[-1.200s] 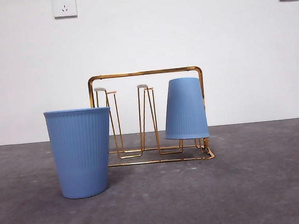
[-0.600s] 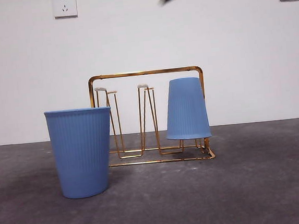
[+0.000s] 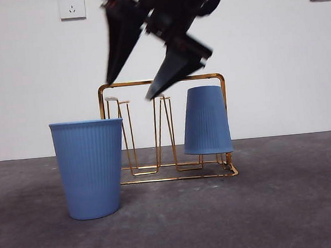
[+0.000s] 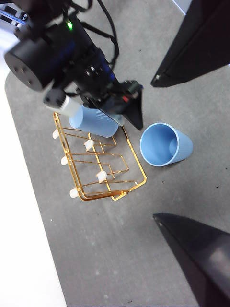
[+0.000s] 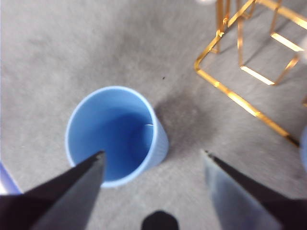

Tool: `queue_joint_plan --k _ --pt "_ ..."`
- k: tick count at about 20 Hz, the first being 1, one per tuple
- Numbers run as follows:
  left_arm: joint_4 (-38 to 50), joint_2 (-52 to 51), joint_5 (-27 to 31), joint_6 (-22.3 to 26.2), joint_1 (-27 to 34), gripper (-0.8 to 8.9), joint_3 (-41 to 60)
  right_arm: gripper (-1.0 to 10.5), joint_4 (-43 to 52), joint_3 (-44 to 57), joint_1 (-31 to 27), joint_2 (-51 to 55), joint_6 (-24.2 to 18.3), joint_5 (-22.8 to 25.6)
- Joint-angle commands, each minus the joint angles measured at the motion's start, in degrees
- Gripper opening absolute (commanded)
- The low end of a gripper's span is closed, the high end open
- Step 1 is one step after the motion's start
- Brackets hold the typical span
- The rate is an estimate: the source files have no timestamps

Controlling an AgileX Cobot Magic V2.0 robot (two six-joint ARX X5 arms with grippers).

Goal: Pick up cup 1,put cup 1 in the cup rack,pick up cup 2,put cup 2 in the cup rack

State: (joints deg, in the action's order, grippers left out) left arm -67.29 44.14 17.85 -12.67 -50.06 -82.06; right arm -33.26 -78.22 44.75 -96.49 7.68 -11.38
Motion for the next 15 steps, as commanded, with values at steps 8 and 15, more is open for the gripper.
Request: queue_joint_plan --k 8,15 --pt "-0.44 -0.15 0.20 -0.15 -0.02 4.39 0.11 3.8 6.27 0.31 2.08 -7.21 3.30 3.30" --pt "-0.52 -0.15 0.15 -0.15 -0.02 4.39 0.11 0.6 6.99 0.28 2.16 -10.58 4.26 3.04"
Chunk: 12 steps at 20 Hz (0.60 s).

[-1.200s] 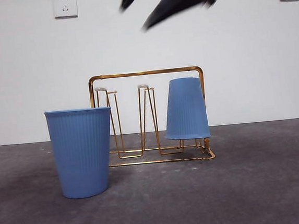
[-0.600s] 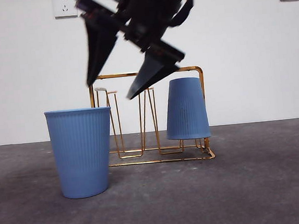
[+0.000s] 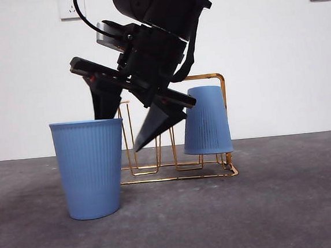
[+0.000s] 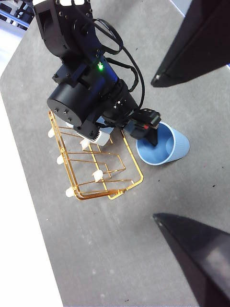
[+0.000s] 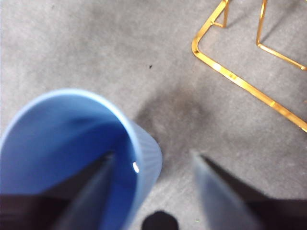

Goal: Pick up cup 1,put cup 1 in the cup rack,pick up cup 2,put cup 2 in the cup rack

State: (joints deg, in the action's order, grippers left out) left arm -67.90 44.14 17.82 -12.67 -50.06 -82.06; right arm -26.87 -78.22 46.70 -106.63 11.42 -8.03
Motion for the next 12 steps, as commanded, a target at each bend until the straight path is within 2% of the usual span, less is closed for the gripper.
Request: queue_joint_plan --k 1,7,12 --pt "0.09 -0.15 0.17 -0.17 -0.02 4.39 0.11 0.0 0.66 0.28 0.22 -0.44 0.31 -1.16" --pt "1.90 -0.15 -0.66 -1.33 -0.02 4.39 0.11 -0.1 0.87 0.20 0.22 0.55 -0.20 -1.55" --pt "14.27 -0.13 -9.62 -2.10 -0.02 4.39 0.11 -0.1 0.66 0.09 0.22 13.27 -2.91 0.15"
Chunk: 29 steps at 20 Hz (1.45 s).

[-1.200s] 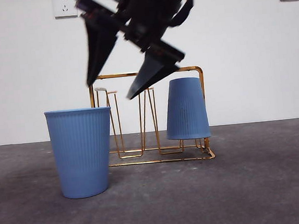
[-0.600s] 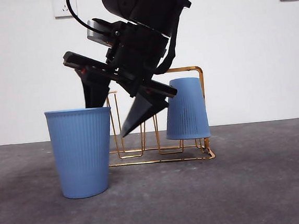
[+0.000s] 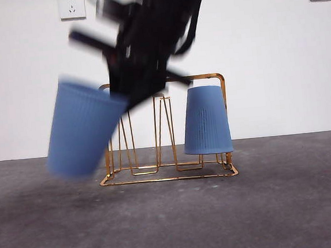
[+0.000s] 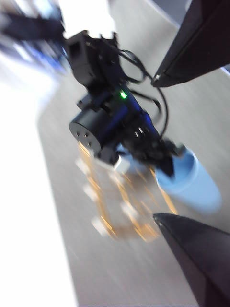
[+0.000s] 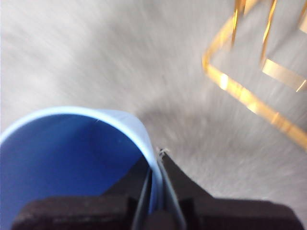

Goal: Pick up cup 1,put cup 1 in the cup rack,pick up cup 2,put cup 2 in the cup rack

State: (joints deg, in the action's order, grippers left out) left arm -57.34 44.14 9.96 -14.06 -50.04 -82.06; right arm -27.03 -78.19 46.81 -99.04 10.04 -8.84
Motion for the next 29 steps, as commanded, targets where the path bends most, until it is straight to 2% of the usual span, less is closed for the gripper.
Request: queue_joint_plan --k 1,6,10,15,18,22,25,29 --pt "6.86 0.17 -3.23 -0.76 -0.04 4.40 0.11 -0.1 0.37 0.07 0.04 9.97 -2.40 2.34" --pt "23.32 3.37 -14.56 -2.56 -0.04 4.40 0.11 -0.1 0.07 0.07 0.04 34.23 -8.70 11.89" --pt "32.74 7.21 -21.92 -4.55 -0.04 4.40 0.11 -0.1 0.72 0.07 0.04 45.75 -11.54 15.32" --pt "44.57 14.36 -31.76 -9.09 -0.04 4.41 0.11 -0.1 3.61 0.07 0.04 55.63 -16.46 16.37" --pt "54.14 19.28 -37.83 -13.97 -0.04 4.42 0.11 -0.1 5.99 0.07 0.07 60.26 -18.05 16.35" --pt "70.47 25.83 -44.74 -22.88 -0.33 4.42 0.11 -0.1 8.35 0.07 0.07 63.76 -20.09 15.93" --pt "81.83 30.56 -46.23 -28.98 -1.64 4.43 0.11 -0.1 10.10 0.07 0.07 64.37 -20.85 14.53" --pt "93.29 35.69 -46.58 -34.80 -3.17 4.45 0.11 -0.1 12.46 0.07 0.07 64.02 -21.14 13.33"
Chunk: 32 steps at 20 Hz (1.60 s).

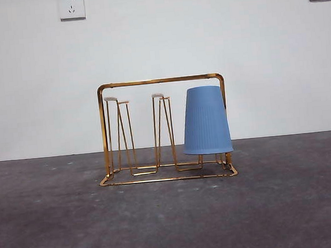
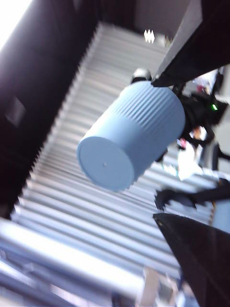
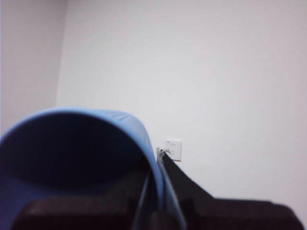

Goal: Pick up cup 1,put cup 1 in the cup rack,pick up cup 2,put cup 2 in the cup rack

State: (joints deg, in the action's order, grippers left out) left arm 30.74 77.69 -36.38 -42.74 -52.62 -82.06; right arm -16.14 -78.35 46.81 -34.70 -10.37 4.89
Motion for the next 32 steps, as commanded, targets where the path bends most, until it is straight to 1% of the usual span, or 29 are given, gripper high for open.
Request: queue_joint_plan --k 1,5,9,15,20,24,30,31,32 --pt "7.54 3.28 0.00 -7.19 -0.92 4.45 0.11 -0.1 2.14 0.22 0.07 -0.61 -0.81 -0.48" --pt "14.58 6.64 2.16 -9.64 -2.27 4.45 0.11 -0.1 3.23 0.22 0.07 -1.86 -0.81 -1.77" --pt "17.97 8.00 4.04 -9.64 -2.86 4.45 0.11 -0.1 3.21 0.22 0.07 -3.67 -0.81 -1.90" --pt "19.08 8.26 6.64 -9.51 -3.69 4.46 0.11 -0.1 3.28 0.22 0.07 -7.32 -0.81 -2.49" --pt "21.55 8.26 6.62 -9.62 -3.69 4.45 0.11 -0.1 3.93 0.22 0.07 -10.16 -0.74 -4.09" --pt "21.79 8.24 6.62 -9.84 -3.69 4.39 0.11 -0.1 4.17 0.22 0.07 -12.15 -0.37 -4.07" --pt "25.14 8.24 7.45 -10.47 -3.69 4.35 0.11 -0.1 4.15 0.22 0.07 -13.29 -0.28 -4.07" --pt "25.29 8.24 7.45 -11.02 -3.69 4.26 0.11 -0.1 4.15 0.22 0.07 -13.55 -0.15 -4.07" --pt "25.31 8.24 7.43 -11.08 -3.69 3.57 0.11 -0.1 4.04 0.22 0.07 -13.55 -0.11 -4.07"
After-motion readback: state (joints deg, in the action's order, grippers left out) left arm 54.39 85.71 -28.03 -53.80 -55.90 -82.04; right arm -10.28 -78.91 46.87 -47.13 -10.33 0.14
